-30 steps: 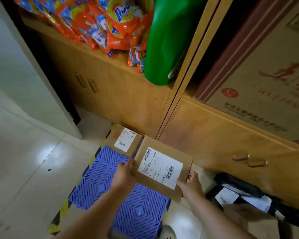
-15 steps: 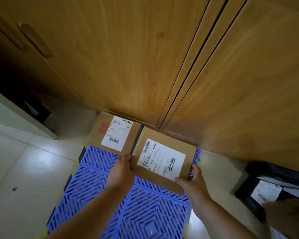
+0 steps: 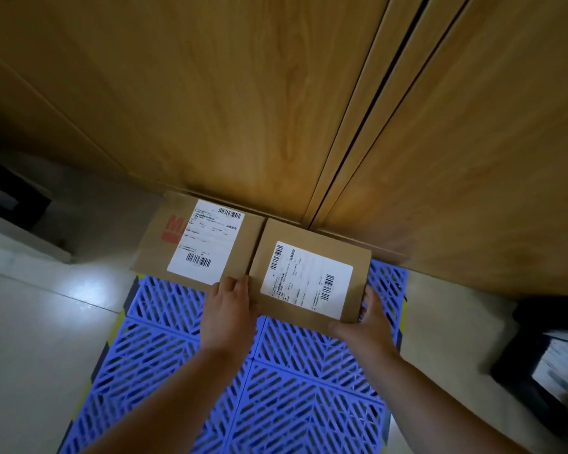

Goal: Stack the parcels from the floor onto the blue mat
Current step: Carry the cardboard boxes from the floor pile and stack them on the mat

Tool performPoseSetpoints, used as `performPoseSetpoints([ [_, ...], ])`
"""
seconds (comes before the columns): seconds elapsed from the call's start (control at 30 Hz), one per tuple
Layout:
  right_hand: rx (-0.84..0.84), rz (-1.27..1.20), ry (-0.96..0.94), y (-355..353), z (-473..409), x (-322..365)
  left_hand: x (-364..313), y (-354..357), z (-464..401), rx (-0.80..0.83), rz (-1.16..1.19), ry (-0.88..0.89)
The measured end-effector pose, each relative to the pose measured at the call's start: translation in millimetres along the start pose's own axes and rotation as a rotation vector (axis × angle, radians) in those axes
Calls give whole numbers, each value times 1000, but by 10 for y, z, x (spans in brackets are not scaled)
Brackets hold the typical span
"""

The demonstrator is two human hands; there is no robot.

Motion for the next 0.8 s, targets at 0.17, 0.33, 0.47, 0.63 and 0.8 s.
performPoseSetpoints([
  [0.17,-1,123,-24,15,-174,-228,23,70,-80,-26,2,53],
  [0.33,-15,315,-98,47,-222,-301,348,-75,-114,-99,60,70],
  [0.47,4,403,-141,65,-232,-282,956,-312,-350,-95,-10,-140],
  [0.63,75,493,-194,173,-243,-276,1456,-424,-688,62,87,-303],
  [0.8,65,500,-309,253,-239,-253,1401,-301,-674,95,69,-236],
])
Point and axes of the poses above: each hand's wrist, its own z-axis away from the middle knuckle, its own y-axis out of the palm, x = y × z, the point moved 9 cm from there along -z, towards the middle knuckle, and after that the axes turned 6 degrees about -z, right-handed, at the moved point
